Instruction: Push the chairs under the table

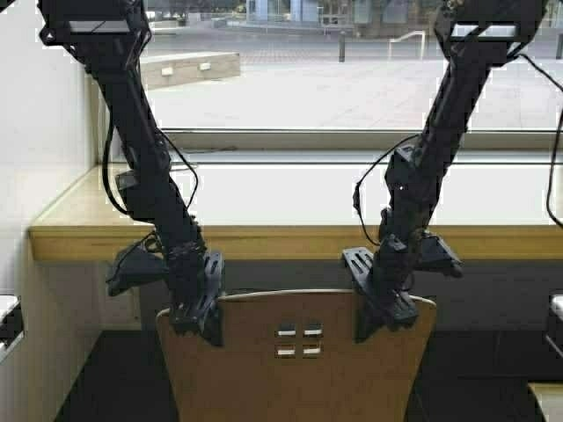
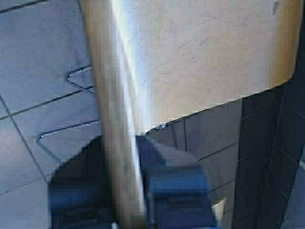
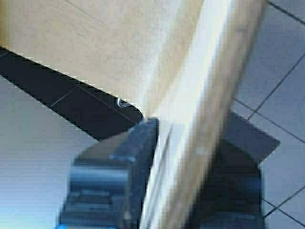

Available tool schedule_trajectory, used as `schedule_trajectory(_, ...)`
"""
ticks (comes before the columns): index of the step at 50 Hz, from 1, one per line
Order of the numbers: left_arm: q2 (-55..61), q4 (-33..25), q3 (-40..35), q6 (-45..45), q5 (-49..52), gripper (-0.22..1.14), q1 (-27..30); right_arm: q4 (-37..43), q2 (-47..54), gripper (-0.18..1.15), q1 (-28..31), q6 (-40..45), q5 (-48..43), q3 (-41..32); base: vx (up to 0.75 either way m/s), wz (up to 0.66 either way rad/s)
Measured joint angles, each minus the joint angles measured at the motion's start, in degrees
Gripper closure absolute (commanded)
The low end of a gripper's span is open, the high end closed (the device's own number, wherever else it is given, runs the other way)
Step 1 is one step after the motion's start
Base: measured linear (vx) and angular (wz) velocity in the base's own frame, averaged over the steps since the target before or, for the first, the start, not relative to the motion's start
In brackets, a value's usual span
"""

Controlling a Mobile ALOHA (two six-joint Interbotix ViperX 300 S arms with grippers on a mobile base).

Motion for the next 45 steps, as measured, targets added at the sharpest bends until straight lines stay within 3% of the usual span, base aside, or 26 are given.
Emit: schedule_trajectory(45, 1.05, 0.00, -0.88, 0.09, 0.00, 0.87, 0.62, 0.09, 0.97, 0.92, 0.00, 0.09, 1.14, -0.53, 0.26, 0.00)
